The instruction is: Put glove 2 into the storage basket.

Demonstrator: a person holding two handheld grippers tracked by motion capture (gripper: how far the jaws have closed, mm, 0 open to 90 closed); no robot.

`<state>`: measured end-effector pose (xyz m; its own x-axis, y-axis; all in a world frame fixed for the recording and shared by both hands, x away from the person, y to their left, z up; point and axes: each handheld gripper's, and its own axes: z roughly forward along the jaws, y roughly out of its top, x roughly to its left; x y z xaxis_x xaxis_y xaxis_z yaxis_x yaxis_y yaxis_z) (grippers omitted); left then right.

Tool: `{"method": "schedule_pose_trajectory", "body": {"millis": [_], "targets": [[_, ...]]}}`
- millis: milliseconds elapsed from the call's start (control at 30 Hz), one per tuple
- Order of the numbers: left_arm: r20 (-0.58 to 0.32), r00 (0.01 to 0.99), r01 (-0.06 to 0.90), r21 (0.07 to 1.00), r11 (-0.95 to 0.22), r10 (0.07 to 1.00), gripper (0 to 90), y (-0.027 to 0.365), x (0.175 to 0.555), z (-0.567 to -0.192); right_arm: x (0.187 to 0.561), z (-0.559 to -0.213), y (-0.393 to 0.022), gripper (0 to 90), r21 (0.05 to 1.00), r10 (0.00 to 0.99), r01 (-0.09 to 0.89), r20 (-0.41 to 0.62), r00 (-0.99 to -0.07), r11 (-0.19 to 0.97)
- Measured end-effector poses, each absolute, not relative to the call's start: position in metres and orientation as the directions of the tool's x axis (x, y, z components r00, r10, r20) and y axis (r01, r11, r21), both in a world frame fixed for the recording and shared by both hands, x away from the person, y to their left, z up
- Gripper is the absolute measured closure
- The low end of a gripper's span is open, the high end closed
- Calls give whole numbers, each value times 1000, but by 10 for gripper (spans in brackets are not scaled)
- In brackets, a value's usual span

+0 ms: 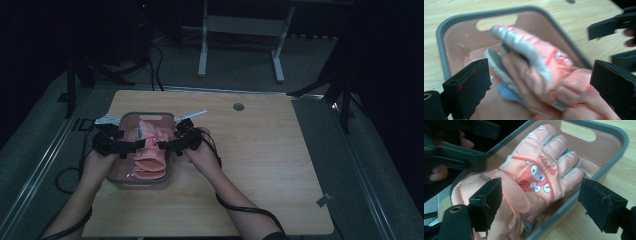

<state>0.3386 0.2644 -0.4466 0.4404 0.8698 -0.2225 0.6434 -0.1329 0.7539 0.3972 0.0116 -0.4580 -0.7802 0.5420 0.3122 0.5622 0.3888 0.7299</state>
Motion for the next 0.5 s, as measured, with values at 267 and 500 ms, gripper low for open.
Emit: {"method": "schedule_pose_trajectory", "body": {"millis": [267, 500], "targets": [[-187, 549, 569, 797, -201, 815, 32, 229, 317, -427, 391, -452, -5, 191, 742, 524, 546, 310, -793, 389], [-172, 625, 526, 813, -248, 761, 33, 196, 302, -418, 384, -450, -24, 182, 744, 514, 534, 299, -804, 402]]}}
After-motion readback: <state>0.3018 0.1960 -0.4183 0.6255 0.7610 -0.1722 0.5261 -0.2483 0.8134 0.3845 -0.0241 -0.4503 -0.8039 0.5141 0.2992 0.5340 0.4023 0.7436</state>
